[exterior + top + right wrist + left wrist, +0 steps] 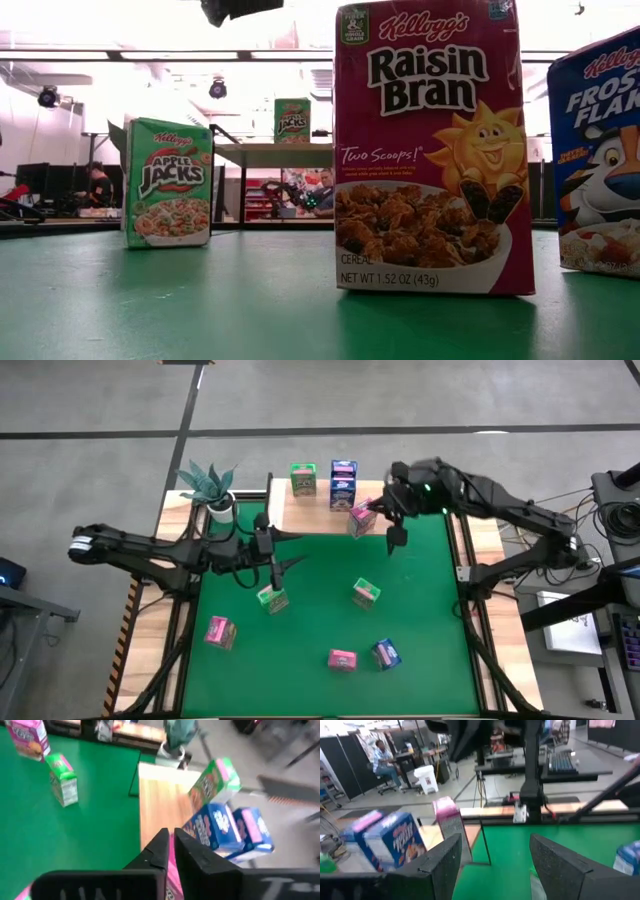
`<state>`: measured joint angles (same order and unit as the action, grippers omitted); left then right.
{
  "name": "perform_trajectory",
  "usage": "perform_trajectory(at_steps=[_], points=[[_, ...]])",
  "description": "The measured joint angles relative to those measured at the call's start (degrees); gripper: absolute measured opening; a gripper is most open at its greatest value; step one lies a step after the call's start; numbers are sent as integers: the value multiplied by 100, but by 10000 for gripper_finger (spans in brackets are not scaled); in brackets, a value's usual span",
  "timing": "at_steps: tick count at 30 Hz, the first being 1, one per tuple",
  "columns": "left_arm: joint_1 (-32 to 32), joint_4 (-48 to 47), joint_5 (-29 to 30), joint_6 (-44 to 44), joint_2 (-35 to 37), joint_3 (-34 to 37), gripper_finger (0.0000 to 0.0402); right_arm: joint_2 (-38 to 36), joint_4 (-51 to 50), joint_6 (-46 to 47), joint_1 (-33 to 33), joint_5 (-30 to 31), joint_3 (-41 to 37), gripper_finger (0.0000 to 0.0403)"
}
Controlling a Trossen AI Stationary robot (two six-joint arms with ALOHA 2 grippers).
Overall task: Stack cereal on shelf
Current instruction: Put the middle pink cereal box on the shelf
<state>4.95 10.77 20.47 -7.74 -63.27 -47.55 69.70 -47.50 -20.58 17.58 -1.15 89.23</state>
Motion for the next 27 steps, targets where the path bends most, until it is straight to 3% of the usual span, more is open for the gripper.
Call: perform_trajectory(at_steps=[5,11,16,21,27], points=[[0,33,0,100,151,199,217,518,-673,-46,651,-790,534,97],[0,130,-2,215,157,326,217,1059,-1112,-477,931,-911,871,206],[0,129,-2,270,149,336,217,1466,-1575,-916,922,-938,1057,274],[0,128,-2,276,148,336,217,1682,-1704,-1108,947,-659,1097,307],[0,129,-2,313,133,336,217,1781,-1726,-1219,947,-636,1095,300]])
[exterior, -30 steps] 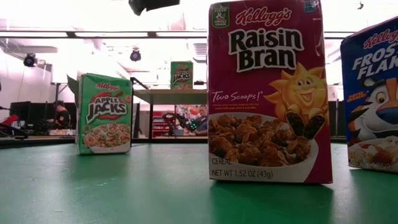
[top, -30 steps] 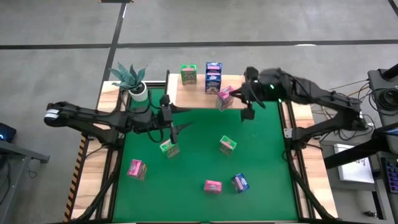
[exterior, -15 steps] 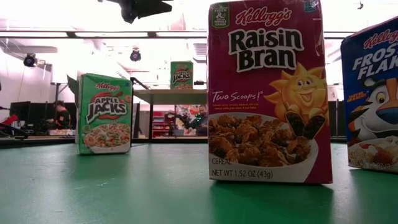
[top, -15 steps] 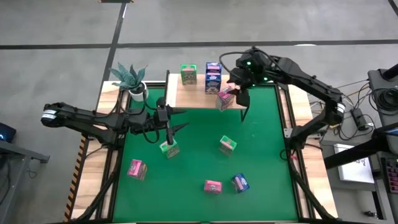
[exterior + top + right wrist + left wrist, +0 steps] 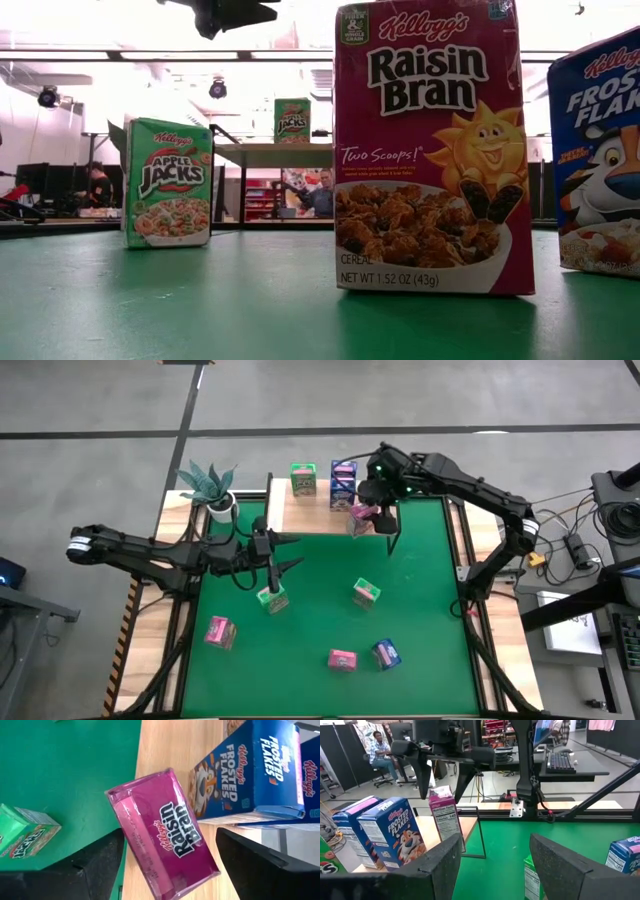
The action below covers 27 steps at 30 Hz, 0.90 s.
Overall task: Stack cereal on shelf
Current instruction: Put the middle pink cereal box on the shelf
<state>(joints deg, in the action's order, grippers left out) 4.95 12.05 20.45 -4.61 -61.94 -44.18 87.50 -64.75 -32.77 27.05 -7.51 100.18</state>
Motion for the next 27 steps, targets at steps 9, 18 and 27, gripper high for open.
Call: perform_trajectory(at_steps=[9,18,27], points=[[0,-6,-2,61,-1,4,217,-44,-106,-29,0,0,0,240],[0,-7,-2,69,-1,7,217,-44,-107,45,1,1,-4,205],[0,-25,-2,69,-1,7,217,-83,-318,66,304,607,113,203]])
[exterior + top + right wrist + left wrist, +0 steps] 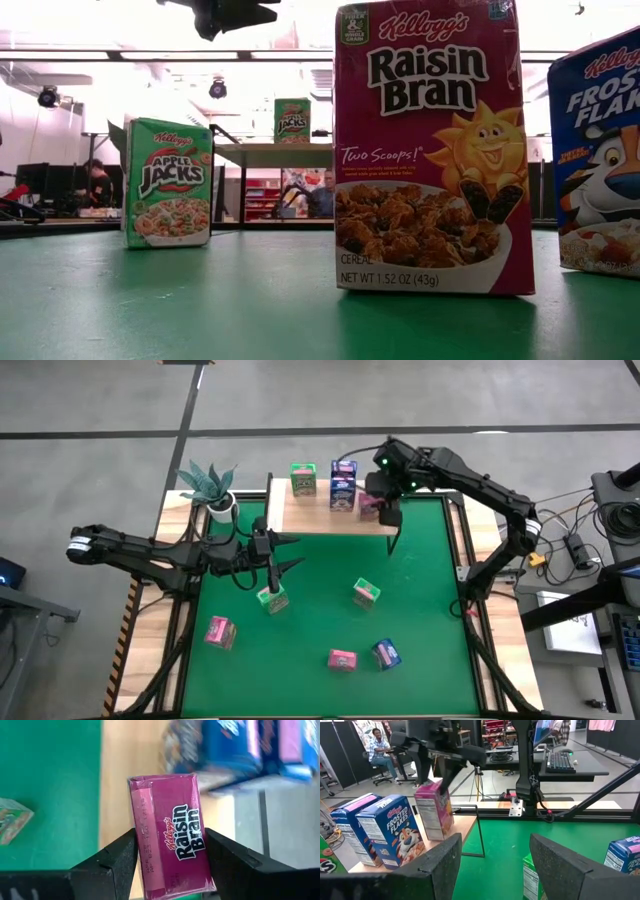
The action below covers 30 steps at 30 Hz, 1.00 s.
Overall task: Stack cereal on shelf
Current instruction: Put the middle pink cereal box on the shelf
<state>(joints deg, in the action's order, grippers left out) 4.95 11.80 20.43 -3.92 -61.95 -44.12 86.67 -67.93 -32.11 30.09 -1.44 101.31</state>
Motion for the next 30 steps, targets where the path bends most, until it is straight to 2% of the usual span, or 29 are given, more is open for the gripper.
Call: perform_trajectory(at_steps=[7,17,30], points=[[0,-30,-2,0,0,0,217,-2,-97,58,654,-67,123,203],[0,-30,-2,-2,0,0,217,202,722,59,1569,-904,119,203],[0,-28,-1,-46,-1,0,217,530,865,-524,1683,-980,117,203]])
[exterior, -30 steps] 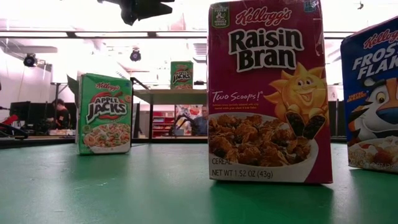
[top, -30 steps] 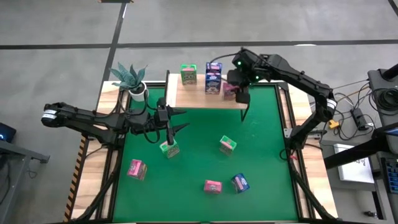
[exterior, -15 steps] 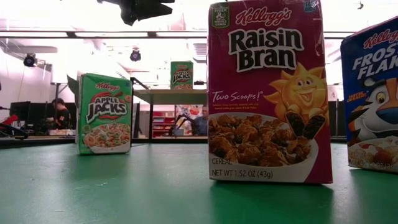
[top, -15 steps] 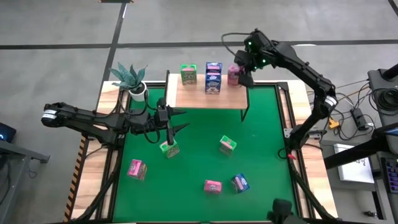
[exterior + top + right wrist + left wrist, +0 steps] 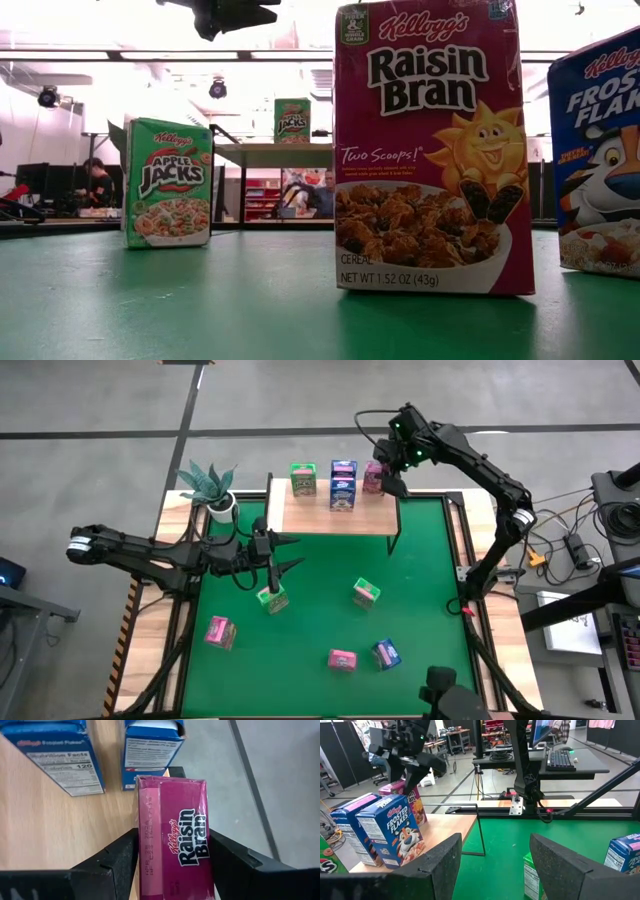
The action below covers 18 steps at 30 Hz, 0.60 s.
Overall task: Stack cereal on shelf
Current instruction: Put the middle pink cereal box on the shelf
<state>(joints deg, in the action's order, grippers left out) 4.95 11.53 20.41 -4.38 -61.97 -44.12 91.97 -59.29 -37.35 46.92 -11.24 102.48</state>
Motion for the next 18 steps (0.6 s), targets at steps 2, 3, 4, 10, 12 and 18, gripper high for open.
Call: perform_trajectory(at_steps=[2,3,4,10,12,18], points=[[0,0,1,0,-1,0,217,1,-1,-154,0,3,0,203],[0,0,-1,0,1,0,217,1,0,-226,0,4,0,203],[0,0,-1,0,-1,0,217,1,0,-293,0,4,0,203],[-1,0,1,0,-1,0,217,-36,-16,-659,0,32,-4,203],[0,0,-1,0,-1,0,217,-36,-15,-653,0,31,-4,203],[0,0,-1,0,-1,0,217,-14,16,-574,0,30,-4,203]])
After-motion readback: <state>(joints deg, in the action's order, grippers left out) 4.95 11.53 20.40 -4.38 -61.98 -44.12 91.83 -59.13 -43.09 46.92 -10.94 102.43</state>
